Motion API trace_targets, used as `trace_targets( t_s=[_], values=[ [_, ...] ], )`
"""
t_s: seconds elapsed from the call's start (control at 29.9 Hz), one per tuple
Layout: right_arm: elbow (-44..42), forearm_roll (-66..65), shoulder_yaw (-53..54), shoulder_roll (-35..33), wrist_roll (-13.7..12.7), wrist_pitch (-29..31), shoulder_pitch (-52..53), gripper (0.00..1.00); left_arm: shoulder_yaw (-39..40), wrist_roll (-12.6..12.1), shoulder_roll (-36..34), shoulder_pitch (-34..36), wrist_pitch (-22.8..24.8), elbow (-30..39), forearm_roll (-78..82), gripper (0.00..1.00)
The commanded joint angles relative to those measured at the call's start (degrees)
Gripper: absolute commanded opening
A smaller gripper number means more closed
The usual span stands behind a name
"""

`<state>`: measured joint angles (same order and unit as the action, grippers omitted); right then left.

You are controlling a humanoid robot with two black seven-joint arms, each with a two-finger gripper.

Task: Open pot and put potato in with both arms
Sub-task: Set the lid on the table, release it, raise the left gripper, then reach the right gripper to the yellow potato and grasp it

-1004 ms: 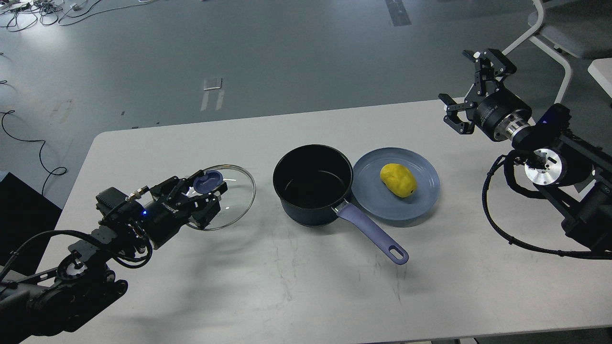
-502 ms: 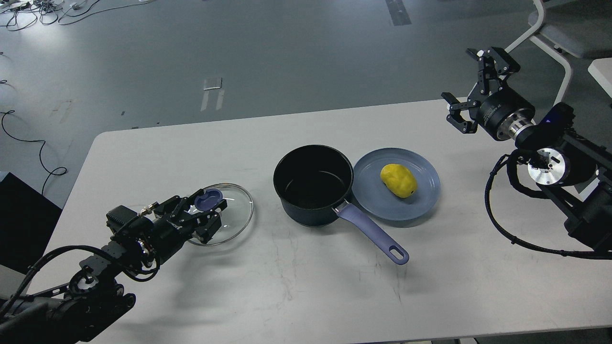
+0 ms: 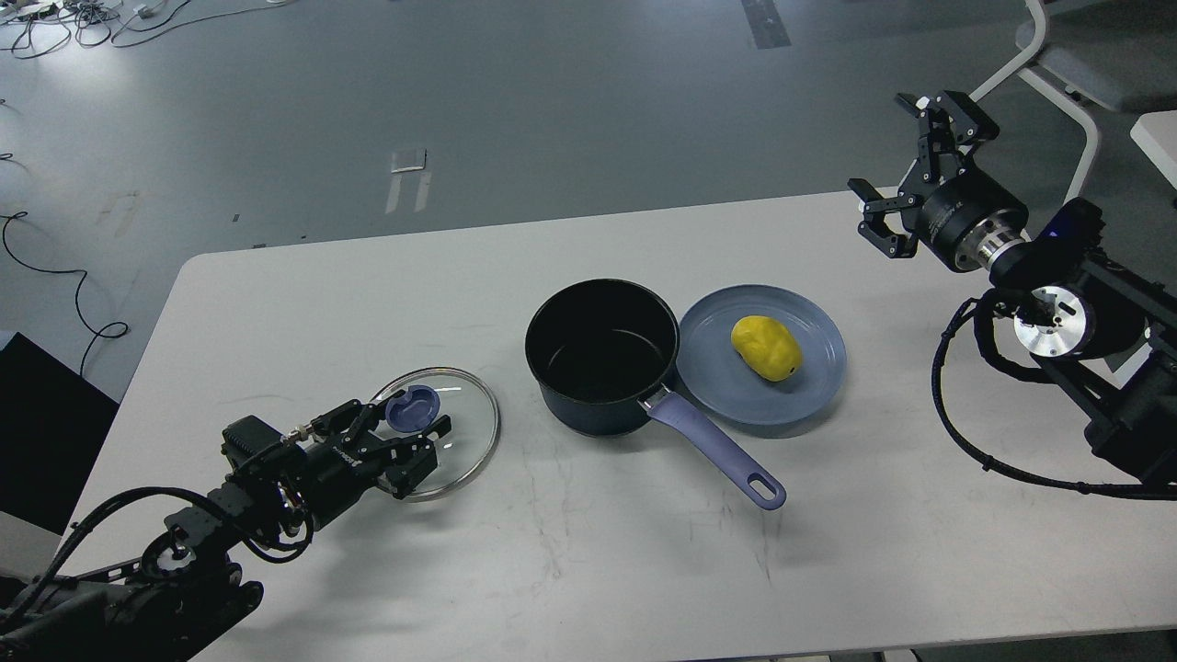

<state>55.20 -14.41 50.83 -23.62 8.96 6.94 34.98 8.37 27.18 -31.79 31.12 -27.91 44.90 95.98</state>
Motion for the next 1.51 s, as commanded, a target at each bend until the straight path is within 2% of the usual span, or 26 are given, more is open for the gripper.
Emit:
trace_targets(
  t_s=[0.0, 0.23, 0.47, 0.6, 0.7, 0.74, 0.77, 0.8, 0.87, 0.9, 0.97, 1.0, 1.04, 1.07, 1.1, 1.14, 1.21, 1.24, 1.47],
  values=[
    [-0.01, 0.0, -0.03, -0.02, 0.0, 0.0, 0.0, 1.0, -0.02, 0.82, -0.29, 1.83, -0.09, 0.27, -3.78, 0.98],
    [-0.09, 0.0, -0.12, 0.07, 0.0, 0.09, -0.08, 1.0, 0.07, 0.82, -2.92, 5.88, -0.09, 2.91, -9.4, 0.98],
    [-0.09, 0.0, -0.29, 0.07, 0.0, 0.26, -0.08, 1.0, 0.33, 0.82, -7.32, 8.16, -0.09, 12.83, -14.32, 0.98],
    [0.08, -0.79, -0.73, -0.02, 0.09, 0.52, 0.0, 1.0, 1.12, 0.82, -7.23, 11.76, -0.09, 14.69, -22.57, 0.98],
    [0.61, -2.28, -1.87, -0.2, 0.18, 0.79, 0.88, 1.0, 1.3, 0.82, -6.53, 15.89, 6.8, 14.78, -33.81, 0.98],
    [0.87, -4.55, -2.48, -0.37, 0.79, 0.79, 1.23, 1.0, 1.3, 0.82, -5.75, 18.25, 11.17, 14.78, -40.98, 0.98],
    [0.96, -7.79, -3.1, -0.98, 1.84, 0.79, 1.84, 1.0, 1.3, 0.82, -4.87, 20.71, 15.13, 14.78, -48.71, 0.98],
    [1.05, -9.74, -3.54, -1.51, 2.63, 0.7, 2.28, 1.0, 1.3, 0.82, -4.42, 21.95, 17.08, 14.78, -52.61, 0.98],
    [1.22, -16.76, -6.08, -3.09, 6.14, 0.53, 3.69, 1.0, 1.3, 0.82, -3.28, 25.38, 21.39, 14.6, -62.64, 0.98],
    [1.4, -19.14, -7.05, -3.62, 7.29, 0.35, 4.04, 1.0, 1.39, -0.1, -2.84, 26.35, 22.19, 14.52, -65.54, 0.98],
    [2.8, -26.95, -11.26, -5.72, 10.54, 0.26, 5.8, 1.0, 2.61, -9.29, 0.05, 28.55, 23.16, 14.34, -75.81, 0.98],
    [3.15, -28.72, -12.41, -6.34, 10.73, 0.26, 6.15, 1.0, 3.31, -11.77, 0.76, 28.56, 23.25, 14.34, -77.77, 0.98],
    [3.42, -32.31, -15.03, -7.31, 10.99, 0.26, 6.68, 1.0, 5.5, -15.8, 1.98, 28.56, 23.43, 14.6, -80.75, 0.98],
    [3.42, -36.44, -17.58, -8.1, 11.86, 0.26, 7.55, 1.0, 8.3, -18.8, 3.3, 28.21, 23.6, 14.69, -82.34, 0.98],
    [3.42, -36.48, -17.61, -8.11, 11.87, 0.26, 7.56, 1.0, 8.33, -18.83, 3.31, 28.21, 23.6, 14.69, -82.36, 0.98],
    [3.42, -41.09, -20.74, -8.72, 14.13, 0.26, 8.35, 1.0, 11.2, -20.4, 4.97, 27.6, 23.69, 14.69, -83.05, 0.98],
    [3.33, -49.17, -26.01, -9.25, 18.35, 0.18, 9.66, 1.0, 14.37, -21.28, 6.82, 25.58, 24.48, 14.69, -83.24, 0.98],
    [3.33, -53.75, -28.83, -9.25, 19.04, 0.09, 10.8, 1.0, 15.35, -21.46, 7.7, 24.09, 26.05, 14.78, -83.24, 0.98],
    [-1.93, -59.5, -37.37, -8.99, 19.04, -2.37, 13.36, 1.0, 16.68, -20.86, 7.88, 22.58, 30.63, 14.78, -83.32, 0.98]
  ],
)
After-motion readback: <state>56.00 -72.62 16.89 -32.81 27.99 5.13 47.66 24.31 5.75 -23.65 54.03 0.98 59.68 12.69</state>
